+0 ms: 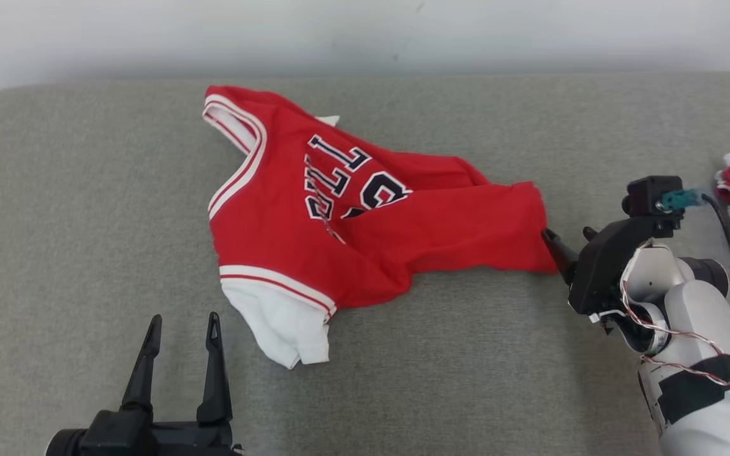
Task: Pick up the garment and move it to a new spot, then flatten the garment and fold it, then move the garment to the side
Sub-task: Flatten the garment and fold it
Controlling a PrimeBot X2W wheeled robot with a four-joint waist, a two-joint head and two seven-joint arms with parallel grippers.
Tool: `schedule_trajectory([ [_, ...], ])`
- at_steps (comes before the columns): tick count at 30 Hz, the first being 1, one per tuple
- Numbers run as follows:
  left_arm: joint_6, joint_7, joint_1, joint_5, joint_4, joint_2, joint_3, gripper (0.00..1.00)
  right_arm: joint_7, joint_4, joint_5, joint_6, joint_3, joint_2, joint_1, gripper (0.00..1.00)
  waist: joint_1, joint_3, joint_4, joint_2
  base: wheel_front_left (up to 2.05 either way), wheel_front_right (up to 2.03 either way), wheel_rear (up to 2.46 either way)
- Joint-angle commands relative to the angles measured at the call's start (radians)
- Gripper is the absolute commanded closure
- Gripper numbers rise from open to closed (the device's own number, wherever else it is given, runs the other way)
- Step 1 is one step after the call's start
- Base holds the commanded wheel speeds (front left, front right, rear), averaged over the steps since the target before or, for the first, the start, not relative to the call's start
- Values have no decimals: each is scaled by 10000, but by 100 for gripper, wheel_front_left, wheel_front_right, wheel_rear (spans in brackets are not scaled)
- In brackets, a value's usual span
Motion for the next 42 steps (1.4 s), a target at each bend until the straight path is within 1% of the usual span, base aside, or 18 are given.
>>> schedule_trajectory([
  [1, -132, -30, 23, 91, 49, -124, 154, 0, 201, 223, -53, -25, -88, 0, -129, 0, -1, 537, 542, 0, 0, 0, 0],
  [5, -416, -30, 73, 349, 130, -380, 459, 0, 517, 407, -306, -25, -346, 232, -305, 0, -1, 683, 721, 0, 0, 0, 0],
  [7, -479, -30, 80, 412, 151, -439, 523, 0, 557, 384, -370, -25, -395, 297, -255, 0, -1, 689, 740, 0, 0, 0, 0],
  [8, -548, -30, 89, 470, 171, -489, 592, 0, 580, 330, -410, -25, -419, 345, -199, 5, -1, 695, 754, 0, 0, 0, 0],
  [10, -655, -30, 109, 600, 192, -601, 724, 0, 581, 211, -531, -25, -462, 370, -38, 28, -1, 712, 751, 0, 0, 0, 0],
  [11, -703, -30, 119, 619, 206, -645, 787, 0, 597, 151, -571, -25, -477, 390, 48, 51, -1, 712, 731, 0, 0, 0, 0],
  [12, -743, -30, 139, 640, 215, -686, 855, 0, 553, 66, -652, -25, -519, 407, 100, 55, -1, 709, 693, 0, 0, 0, 0],
  [13, -791, -30, 155, 683, 224, -727, 909, 0, 510, -33, -729, -25, -544, 413, 151, 64, -1, 703, 657, 0, 0, 0, 0],
  [14, -824, -30, 178, 744, 237, -764, 966, 0, 466, -128, -782, -25, -562, 439, 218, 67, -1, 684, 608, 0, 0, 0, 0],
  [15, -863, -30, 204, 793, 256, -800, 1011, 0, 430, -240, -849, -25, -626, 463, 296, 67, -1, 662, 566, 0, 0, 0, 0],
  [18, -1011, -31, 235, 895, 311, -883, 1126, 0, 402, -584, -1018, -25, -681, 507, 529, 78, -1, 559, 434, 0, 0, 0, 0],
  [19, -1035, -31, 254, 922, 344, -908, 1168, 0, 401, -705, -1046, -25, -664, 550, 616, 95, -1, 498, 385, 0, 0, 0, 0],
  [20, -1091, -31, 270, 944, 365, -931, 1198, 0, 388, -829, -1103, -25, -716, 548, 707, 100, -1, 455, 346, 0, 0, 0, 0],
  [25, -1195, -31, 390, 1079, 439, -1041, 1344, 0, 299, -1586, -1143, -25, -974, 654, 1253, 100, -1, 247, 159, 0, 0, 0, 0],
  [29, -1315, -31, 453, 1177, 508, -1091, 1454, 0, 324, -2518, -1147, -25, -1401, 823, 1893, 100, -1, 69, 80, 0, 0, 0, 0],
  [34, -1416, -31, 601, 1201, 582, -1157, 1586, 0, 573, -4238, -1046, -25, -2255, 1208, 3057, 100, -1, -150, 10, 0, 0, 0, 0],
  [39, -1463, -31, 666, 1208, 612, -1231, 1647, 0, 1266, -6196, -979, -25, -3209, 1677, 4465, 100, -1, -292, 43, 0, 0, 0, 0],
  [42, -1508, -31, 718, 1218, 642, -1277, 1669, 0, 1689, -7196, -674, -25, -3616, 1905, 5063, 100, -1, -320, 71, 0, 0, 0, 0],
])
